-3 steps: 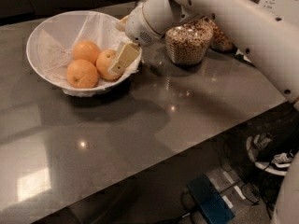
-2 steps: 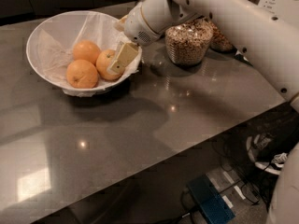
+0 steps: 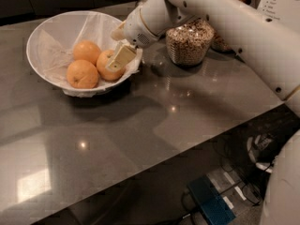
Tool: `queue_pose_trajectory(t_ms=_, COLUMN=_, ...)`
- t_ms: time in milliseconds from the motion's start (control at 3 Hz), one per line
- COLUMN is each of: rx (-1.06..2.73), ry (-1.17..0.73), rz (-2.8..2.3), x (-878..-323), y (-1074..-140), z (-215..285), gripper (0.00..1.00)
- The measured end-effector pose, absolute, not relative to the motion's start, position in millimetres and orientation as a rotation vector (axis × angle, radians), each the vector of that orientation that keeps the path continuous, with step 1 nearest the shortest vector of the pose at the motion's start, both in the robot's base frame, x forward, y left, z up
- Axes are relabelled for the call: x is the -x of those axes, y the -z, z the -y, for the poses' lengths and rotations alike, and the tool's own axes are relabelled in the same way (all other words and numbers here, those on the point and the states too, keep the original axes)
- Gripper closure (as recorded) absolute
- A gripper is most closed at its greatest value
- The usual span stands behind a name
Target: Pick orange from white bowl
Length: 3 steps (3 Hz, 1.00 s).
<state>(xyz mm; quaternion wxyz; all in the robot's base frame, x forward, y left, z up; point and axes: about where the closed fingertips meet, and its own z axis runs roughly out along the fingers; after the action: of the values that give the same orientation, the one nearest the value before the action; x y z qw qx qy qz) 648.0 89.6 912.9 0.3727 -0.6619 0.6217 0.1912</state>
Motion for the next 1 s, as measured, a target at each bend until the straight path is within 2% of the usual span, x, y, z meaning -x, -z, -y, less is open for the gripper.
queue_pose_trajectory(t_ms=1000, rx=1.722, ry=-0.528, rz=-1.636, x=-647, y=-889, z=-99, gripper=0.24)
